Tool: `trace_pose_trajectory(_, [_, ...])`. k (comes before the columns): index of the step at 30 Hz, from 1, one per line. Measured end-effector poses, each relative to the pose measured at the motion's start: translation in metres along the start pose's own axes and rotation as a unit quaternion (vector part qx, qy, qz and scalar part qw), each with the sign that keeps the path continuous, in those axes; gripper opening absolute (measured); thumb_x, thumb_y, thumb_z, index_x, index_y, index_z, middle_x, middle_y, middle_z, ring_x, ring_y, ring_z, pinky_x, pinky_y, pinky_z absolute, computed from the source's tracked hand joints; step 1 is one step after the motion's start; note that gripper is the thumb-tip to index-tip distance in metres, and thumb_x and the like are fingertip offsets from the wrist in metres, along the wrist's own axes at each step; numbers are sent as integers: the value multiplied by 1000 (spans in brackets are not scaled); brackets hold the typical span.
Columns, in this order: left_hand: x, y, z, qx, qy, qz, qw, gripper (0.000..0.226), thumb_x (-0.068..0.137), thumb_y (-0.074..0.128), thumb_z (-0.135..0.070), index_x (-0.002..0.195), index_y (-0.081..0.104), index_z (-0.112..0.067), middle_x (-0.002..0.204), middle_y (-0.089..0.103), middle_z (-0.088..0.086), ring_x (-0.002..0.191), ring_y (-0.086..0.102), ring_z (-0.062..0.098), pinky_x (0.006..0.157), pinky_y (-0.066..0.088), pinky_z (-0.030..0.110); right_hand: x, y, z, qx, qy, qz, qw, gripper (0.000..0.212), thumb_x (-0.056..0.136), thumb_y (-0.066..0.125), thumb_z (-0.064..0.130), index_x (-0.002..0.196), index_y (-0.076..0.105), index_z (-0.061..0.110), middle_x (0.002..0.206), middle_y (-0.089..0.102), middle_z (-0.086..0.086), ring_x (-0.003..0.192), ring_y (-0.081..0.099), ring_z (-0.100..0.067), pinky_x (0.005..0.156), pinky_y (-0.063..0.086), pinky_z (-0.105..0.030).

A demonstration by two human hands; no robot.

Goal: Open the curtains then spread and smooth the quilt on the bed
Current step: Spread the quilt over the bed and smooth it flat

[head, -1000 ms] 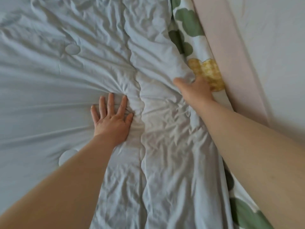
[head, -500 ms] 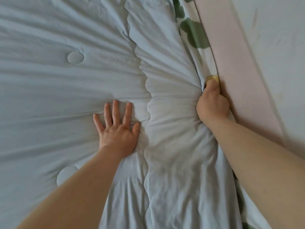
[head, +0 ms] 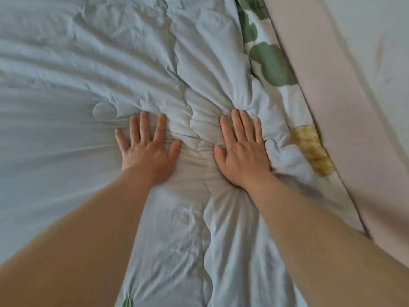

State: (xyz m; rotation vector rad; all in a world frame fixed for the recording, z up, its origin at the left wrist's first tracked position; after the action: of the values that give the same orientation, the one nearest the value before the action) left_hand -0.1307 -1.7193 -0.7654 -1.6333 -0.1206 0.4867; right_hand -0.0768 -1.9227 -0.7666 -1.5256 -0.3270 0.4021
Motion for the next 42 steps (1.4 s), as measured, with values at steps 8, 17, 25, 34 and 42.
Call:
trace_pose_trajectory(8, [39, -9, 5, -20, 74, -72, 994, 80, 82, 12, -71, 152, -2, -34, 160, -2, 11, 147, -4, 27, 117, -2, 54, 9, 1, -1, 10, -2, -20, 1000, 73, 84, 37, 48, 149, 31, 16, 157, 22, -12, 147, 16, -28, 119, 9, -49])
trace_pose_trajectory(17, [81, -7, 7, -19, 75, -87, 993, 78, 83, 17, -70, 152, 3, -36, 160, 2, 12, 147, -1, 28, 116, 0, 56, 18, 2, -1, 16, 5, -5, 1000, 75, 80, 42, 47, 149, 30, 19, 157, 21, -11, 147, 16, -27, 119, 10, -49])
trace_pose_trajectory(25, [82, -9, 8, -34, 76, -87, 993, 78, 82, 22, -69, 151, 8, -36, 159, 6, 12, 147, 2, 28, 116, 1, 57, 19, 2, -1, 24, 6, -12, 1000, 74, 80, 41, 45, 148, 33, 18, 157, 22, -11, 146, 17, -27, 118, 13, -51])
trace_pose_trajectory(34, [82, -7, 9, -49, 77, -90, 992, 77, 81, 27, -69, 151, 14, -37, 159, 10, 12, 147, 6, 28, 116, 3, 57, 17, 3, -1, 21, 5, 6, 1000, 75, 79, 43, 45, 149, 30, 20, 158, 21, -11, 147, 15, -27, 118, 12, -50])
trace_pose_trajectory(42, [84, -10, 10, -64, 68, -94, 991, 79, 80, 30, -67, 151, 16, -33, 158, 14, 11, 147, 9, 27, 116, 2, 55, 79, -40, -12, 138, 107, -154, 973, 55, 77, 53, 38, 125, 53, 11, 129, 49, -12, 114, 47, -30, 97, 35, -42])
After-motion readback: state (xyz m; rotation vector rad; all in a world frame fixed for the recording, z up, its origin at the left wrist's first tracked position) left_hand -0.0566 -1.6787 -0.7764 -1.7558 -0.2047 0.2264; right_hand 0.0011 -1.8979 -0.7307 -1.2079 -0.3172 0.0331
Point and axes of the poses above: each hand's wrist, its own x-axis towards the middle knuckle, its own y-axis out of the palm, z = x × y, the point moved 2 cm from there along x, towards the middle knuckle
